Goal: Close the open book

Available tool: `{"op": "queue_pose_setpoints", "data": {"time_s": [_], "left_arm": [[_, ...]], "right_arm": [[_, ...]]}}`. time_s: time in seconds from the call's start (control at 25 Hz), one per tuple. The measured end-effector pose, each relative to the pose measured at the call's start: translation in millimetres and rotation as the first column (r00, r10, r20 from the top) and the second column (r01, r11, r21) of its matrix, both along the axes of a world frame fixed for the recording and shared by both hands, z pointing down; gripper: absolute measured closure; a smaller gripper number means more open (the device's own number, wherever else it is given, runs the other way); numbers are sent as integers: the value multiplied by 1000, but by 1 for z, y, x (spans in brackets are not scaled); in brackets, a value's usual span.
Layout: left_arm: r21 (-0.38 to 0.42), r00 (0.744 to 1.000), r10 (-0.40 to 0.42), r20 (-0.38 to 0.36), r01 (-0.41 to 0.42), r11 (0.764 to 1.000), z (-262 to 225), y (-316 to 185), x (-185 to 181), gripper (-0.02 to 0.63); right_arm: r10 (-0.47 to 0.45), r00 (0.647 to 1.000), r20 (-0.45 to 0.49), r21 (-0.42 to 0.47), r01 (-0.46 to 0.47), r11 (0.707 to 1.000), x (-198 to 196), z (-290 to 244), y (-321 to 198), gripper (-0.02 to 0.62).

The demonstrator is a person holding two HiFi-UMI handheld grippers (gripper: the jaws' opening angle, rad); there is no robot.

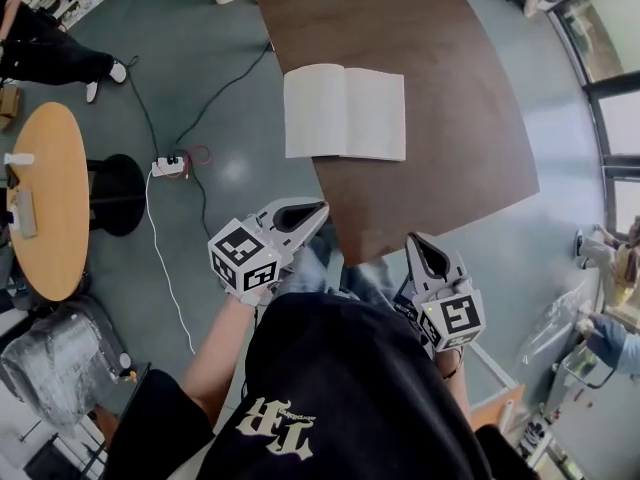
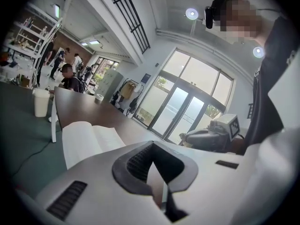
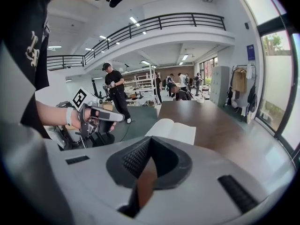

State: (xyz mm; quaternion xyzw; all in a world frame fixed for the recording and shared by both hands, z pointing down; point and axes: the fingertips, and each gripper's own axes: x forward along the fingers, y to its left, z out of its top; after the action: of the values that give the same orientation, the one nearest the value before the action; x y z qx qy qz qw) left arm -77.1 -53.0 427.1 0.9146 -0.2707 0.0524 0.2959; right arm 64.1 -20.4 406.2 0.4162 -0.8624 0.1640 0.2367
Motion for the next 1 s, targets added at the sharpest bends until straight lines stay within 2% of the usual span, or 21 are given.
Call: {"op": "queue_pose_setpoints", "data": {"time_s": [0.28,0.6,0.8,1.0], "left_arm": [[-14,990,-130,57,131,991,-3,-18,7,603],[-50,957,-229,181,241,969,14,-51,46,603],[-84,939,-276,203,298,951,23,-68,73,603],[-119,937,-287,198,313,942,31,-73,96,603]], "right_arm": [[-101,995,18,16,101,995,22,4,-40,607],[-121,990,69,26,119,993,84,10,-94,607],[-138,985,103,0,139,990,122,29,-118,607],[-163,980,118,-18,166,986,147,43,-140,607]]}}
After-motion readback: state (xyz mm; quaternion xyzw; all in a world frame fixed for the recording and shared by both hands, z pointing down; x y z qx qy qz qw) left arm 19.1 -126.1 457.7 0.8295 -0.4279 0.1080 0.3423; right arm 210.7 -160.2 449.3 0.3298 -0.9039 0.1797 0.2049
